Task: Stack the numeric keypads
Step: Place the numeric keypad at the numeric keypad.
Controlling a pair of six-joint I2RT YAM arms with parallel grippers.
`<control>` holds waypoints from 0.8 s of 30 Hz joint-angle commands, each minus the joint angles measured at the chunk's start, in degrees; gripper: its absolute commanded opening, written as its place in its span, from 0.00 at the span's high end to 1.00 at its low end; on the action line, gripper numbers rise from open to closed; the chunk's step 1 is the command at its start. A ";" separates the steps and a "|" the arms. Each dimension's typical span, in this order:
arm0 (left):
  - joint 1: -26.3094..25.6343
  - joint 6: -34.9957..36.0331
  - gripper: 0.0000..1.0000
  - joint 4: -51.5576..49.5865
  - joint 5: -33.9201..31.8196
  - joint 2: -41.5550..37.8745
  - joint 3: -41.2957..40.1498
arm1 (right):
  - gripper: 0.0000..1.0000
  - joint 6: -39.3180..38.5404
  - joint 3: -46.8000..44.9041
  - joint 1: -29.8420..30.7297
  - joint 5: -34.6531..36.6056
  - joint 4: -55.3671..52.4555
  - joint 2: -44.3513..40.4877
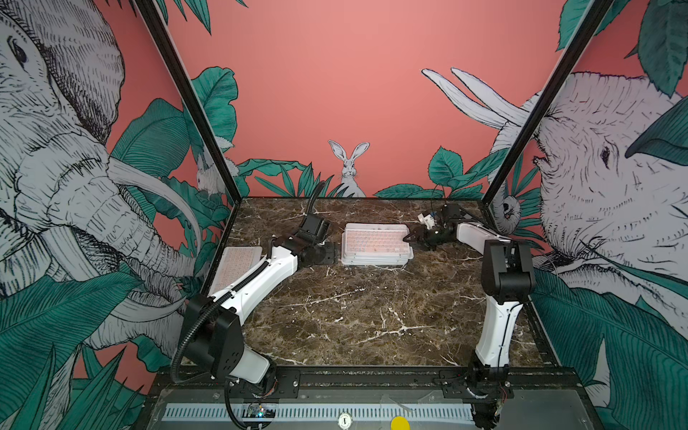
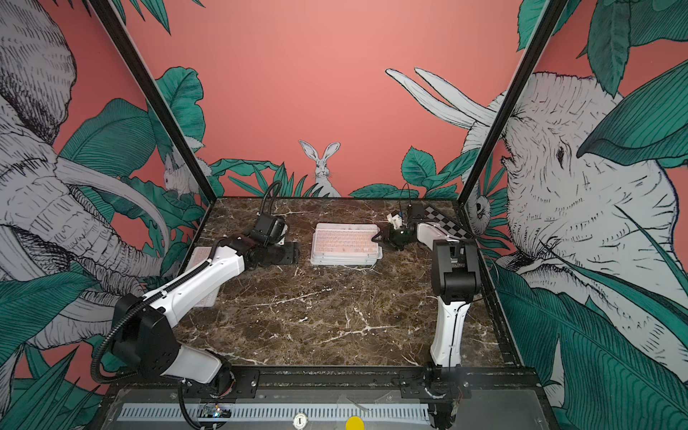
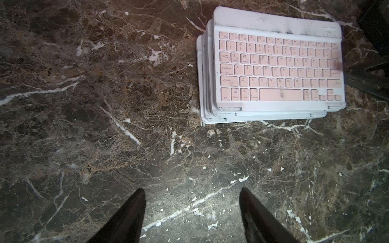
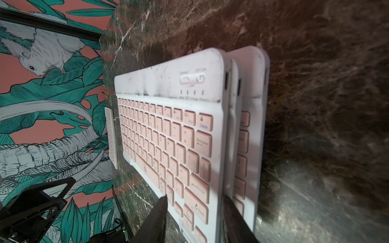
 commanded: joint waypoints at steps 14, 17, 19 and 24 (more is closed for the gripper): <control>2.06 -1.36 0.25 -7.33 -9.03 -2.53 0.54 | 0.59 4.87 -8.90 0.34 3.60 10.14 -13.49; 7.67 -3.10 0.25 -8.75 -7.30 -3.25 -1.24 | 0.59 6.39 -12.61 1.85 4.07 12.61 -16.64; 13.85 -4.78 0.25 -7.86 -3.56 -4.23 -3.84 | 0.58 6.00 -13.10 3.74 4.89 11.99 -18.01; 27.73 -5.30 0.25 -2.96 3.00 -6.09 -9.86 | 0.58 6.14 -14.09 9.18 5.80 11.86 -19.67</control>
